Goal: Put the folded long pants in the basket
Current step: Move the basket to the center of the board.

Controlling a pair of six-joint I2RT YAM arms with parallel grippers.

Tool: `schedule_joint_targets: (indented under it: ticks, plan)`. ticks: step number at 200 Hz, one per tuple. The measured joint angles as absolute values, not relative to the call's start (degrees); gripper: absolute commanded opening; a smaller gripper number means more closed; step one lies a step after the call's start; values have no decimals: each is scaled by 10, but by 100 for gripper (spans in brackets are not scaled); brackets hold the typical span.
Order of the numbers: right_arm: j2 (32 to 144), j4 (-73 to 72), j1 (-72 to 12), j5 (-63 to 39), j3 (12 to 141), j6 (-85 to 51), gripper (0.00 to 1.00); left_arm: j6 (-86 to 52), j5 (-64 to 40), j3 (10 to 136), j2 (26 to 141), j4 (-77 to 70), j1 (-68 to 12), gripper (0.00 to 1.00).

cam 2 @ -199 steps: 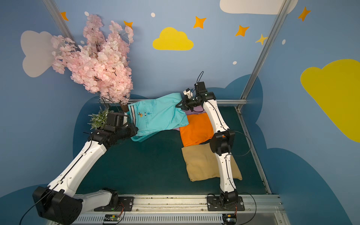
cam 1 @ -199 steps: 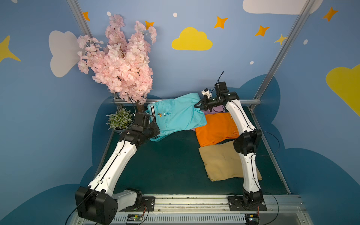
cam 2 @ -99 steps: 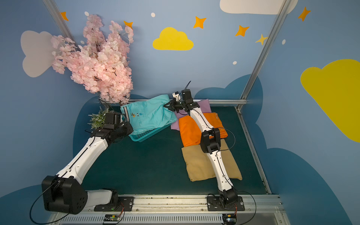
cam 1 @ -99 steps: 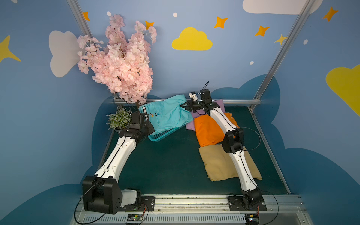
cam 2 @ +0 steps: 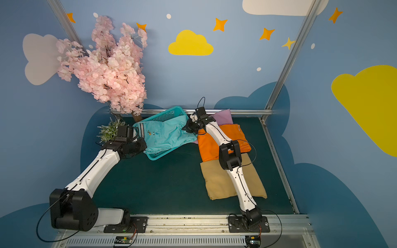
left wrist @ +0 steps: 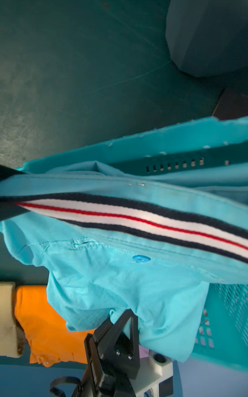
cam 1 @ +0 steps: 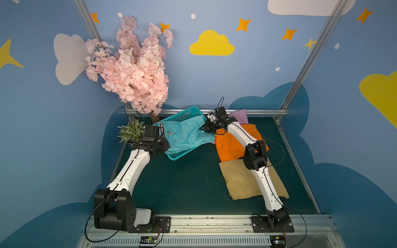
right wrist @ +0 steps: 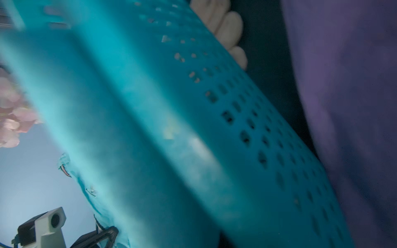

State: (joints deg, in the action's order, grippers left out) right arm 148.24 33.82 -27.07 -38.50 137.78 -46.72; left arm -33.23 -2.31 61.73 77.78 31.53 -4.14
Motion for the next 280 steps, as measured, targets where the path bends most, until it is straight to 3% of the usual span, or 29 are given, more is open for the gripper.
schedule_joint_targets:
  ticks: [80, 124, 178, 231, 280]
  plan:
    - [1297, 429, -300, -408, 1082, -405, 0, -328, -65, 564, 681, 387, -38, 2]
    - [1209, 448, -357, -415, 999, -401, 0, -312, -65, 564, 655, 412, -25, 3]
    - [1211, 489, -354, -414, 1125, -401, 0, -296, -80, 601, 666, 435, -2, 2]
    - [1360, 513, -316, -403, 1362, -403, 0, -289, -88, 640, 732, 399, 17, 2]
    - [1449, 519, -320, -390, 1382, -387, 0, -281, -95, 644, 790, 395, 25, 3]
